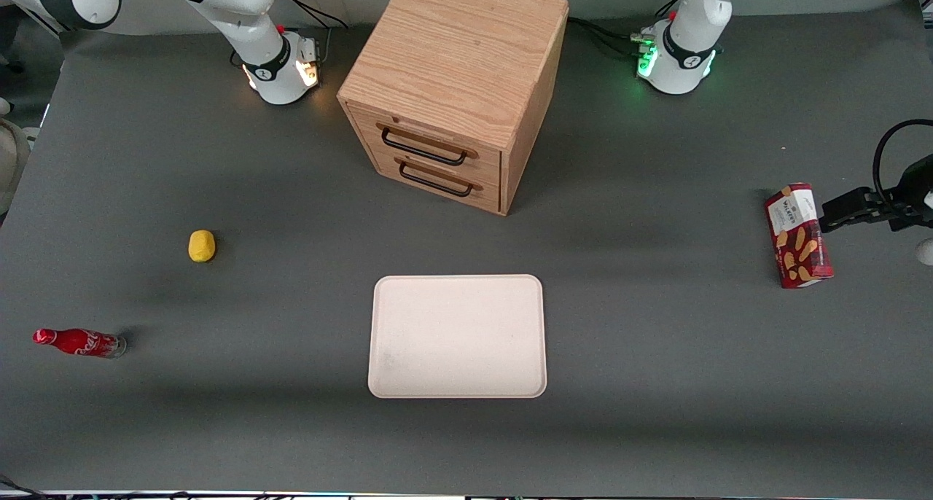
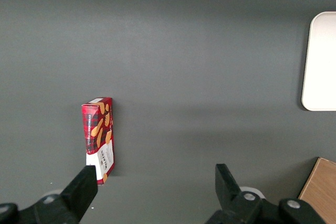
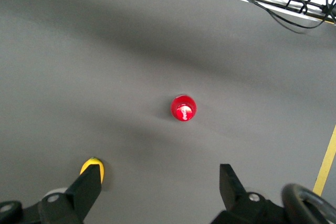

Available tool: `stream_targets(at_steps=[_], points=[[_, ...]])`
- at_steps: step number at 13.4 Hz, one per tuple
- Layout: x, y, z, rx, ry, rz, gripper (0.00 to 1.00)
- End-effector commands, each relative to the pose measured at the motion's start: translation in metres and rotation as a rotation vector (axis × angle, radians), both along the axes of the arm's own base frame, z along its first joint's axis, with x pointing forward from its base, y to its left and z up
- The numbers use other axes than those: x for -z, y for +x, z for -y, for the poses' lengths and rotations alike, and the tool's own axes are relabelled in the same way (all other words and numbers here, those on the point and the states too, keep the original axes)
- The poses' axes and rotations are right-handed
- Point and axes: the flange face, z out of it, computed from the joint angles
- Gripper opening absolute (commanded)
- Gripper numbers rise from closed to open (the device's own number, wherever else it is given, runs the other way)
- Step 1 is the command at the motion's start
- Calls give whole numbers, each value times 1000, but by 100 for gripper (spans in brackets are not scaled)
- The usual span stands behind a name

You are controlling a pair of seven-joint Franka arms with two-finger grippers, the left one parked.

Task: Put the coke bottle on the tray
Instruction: 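Lower the open right gripper over the bottle and close on its body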

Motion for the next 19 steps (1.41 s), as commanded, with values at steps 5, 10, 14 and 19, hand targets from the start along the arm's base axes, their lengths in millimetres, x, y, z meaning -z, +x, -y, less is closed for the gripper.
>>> stream_targets(at_steps=[5, 10, 14, 19], points=[[77, 27, 8, -25, 22, -28, 100], [139, 33, 13, -19, 2, -23, 100], [162, 42, 6, -30, -11, -7, 100], [176, 41, 7, -17, -14, -11, 100]])
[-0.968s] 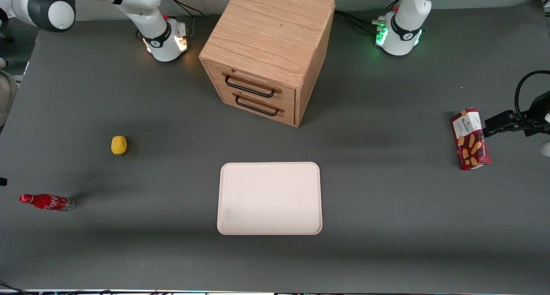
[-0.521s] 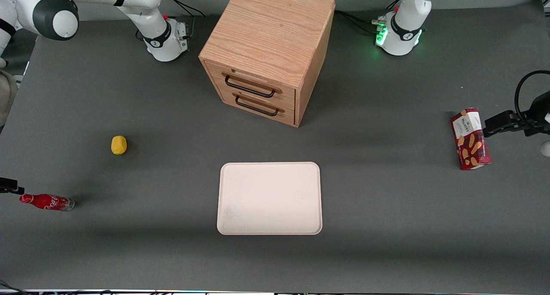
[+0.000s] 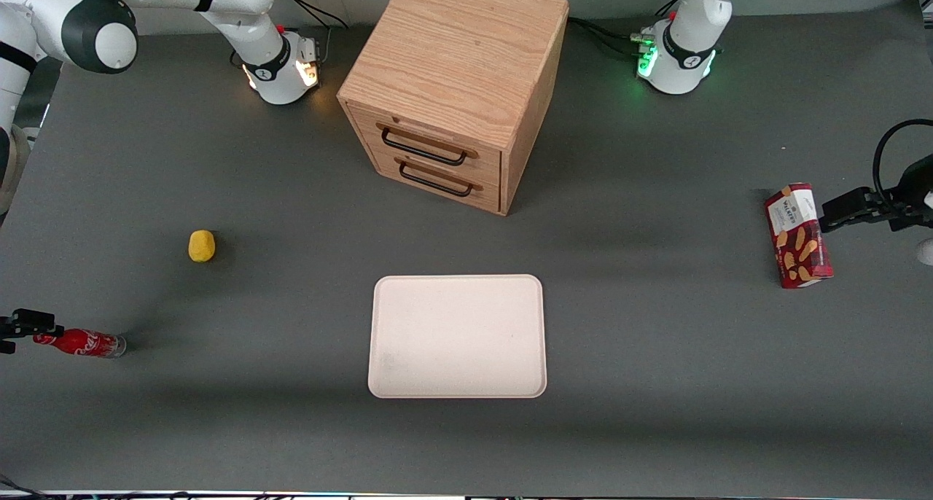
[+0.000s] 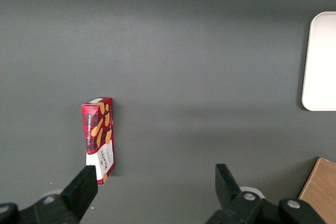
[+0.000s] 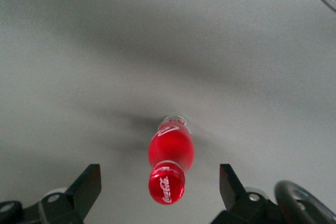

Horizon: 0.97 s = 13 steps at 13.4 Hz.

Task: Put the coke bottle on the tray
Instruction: 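Lower the open right gripper over the bottle and close on its body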

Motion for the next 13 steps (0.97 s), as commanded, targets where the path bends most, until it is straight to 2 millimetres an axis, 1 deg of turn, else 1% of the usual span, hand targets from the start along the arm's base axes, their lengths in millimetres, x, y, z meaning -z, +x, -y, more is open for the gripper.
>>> stream_targets(at_steps=[1, 5, 6, 7, 8, 9, 10, 12, 13], points=[[5, 0, 2, -11, -8, 11, 100], [4, -1, 2, -9, -8, 11, 100], [6, -1, 1, -7, -6, 7, 92], [8, -2, 2, -6, -6, 4, 71], [8, -2, 1, -9, -10, 2, 45], [8, -2, 2, -14, -19, -3, 29], [7, -2, 2, -15, -19, -1, 16], [7, -2, 2, -22, -21, -2, 0], [7, -2, 2, -22, -22, -2, 0]])
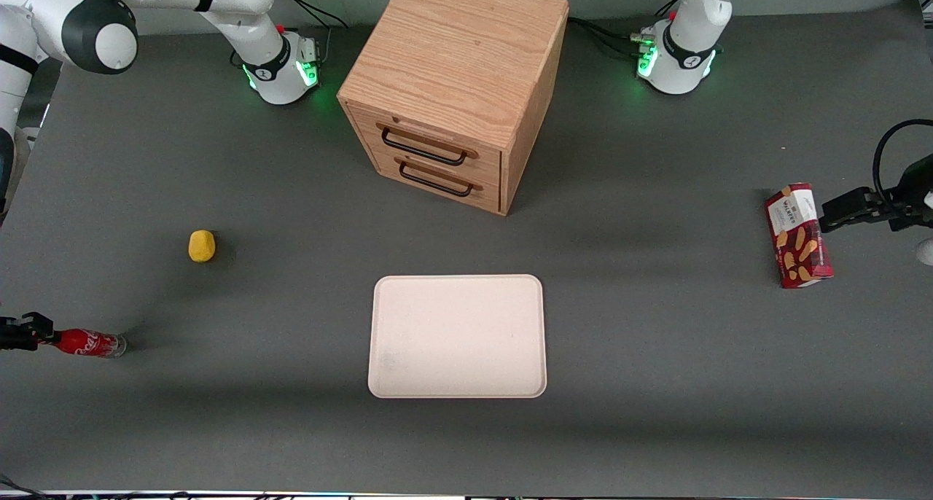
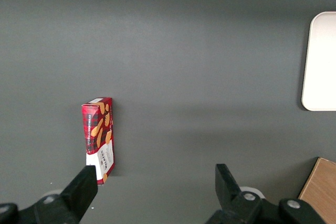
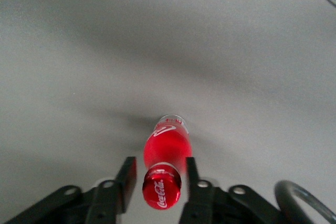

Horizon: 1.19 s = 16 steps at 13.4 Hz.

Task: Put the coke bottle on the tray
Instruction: 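Lower the open right gripper over the bottle and close on its body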

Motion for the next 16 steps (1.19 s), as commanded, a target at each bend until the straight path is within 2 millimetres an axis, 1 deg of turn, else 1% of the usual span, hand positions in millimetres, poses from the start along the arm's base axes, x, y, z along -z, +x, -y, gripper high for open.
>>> stream_targets(at_steps=[1, 3, 4, 6, 8, 11, 14, 16], points=[[0, -1, 1, -27, -24, -4, 0], [0, -1, 1, -29, -30, -7, 0], [-6, -2, 1, -27, -32, -3, 0], [-28, -3, -2, -38, -41, -1, 0], [-53, -7, -14, -54, -33, -26, 0], [-99, -22, -20, -51, -15, -46, 0], [-170, -47, -31, -50, -4, -56, 0], [-217, -70, -38, -51, -28, -68, 0]])
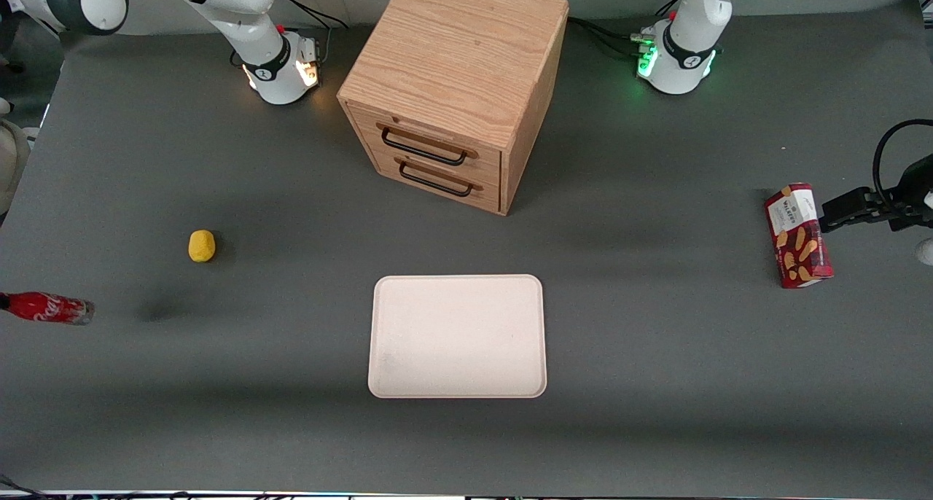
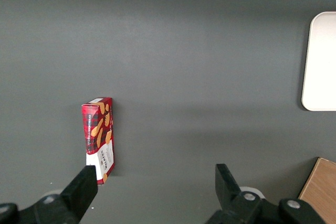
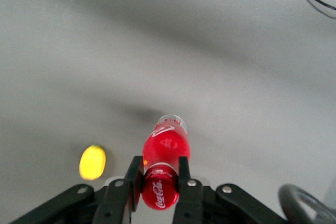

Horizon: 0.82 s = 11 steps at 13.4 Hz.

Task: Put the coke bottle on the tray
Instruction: 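Lift the held bottle and carry it toward the white tray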

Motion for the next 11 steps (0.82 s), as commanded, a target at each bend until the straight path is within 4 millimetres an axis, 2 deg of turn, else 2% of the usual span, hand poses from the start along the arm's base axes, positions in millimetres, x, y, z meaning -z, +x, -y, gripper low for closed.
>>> stream_targets(at_steps=[1, 4, 7, 9, 11], points=[[-70, -35, -14, -14, -28, -7, 0], [-117, -64, -20, -5, -44, -13, 0], [-146, -79, -25, -4, -54, 11, 0], [-156, -85, -34, -5, -62, 5, 0], [-158, -76, -66, 2, -58, -3, 0]])
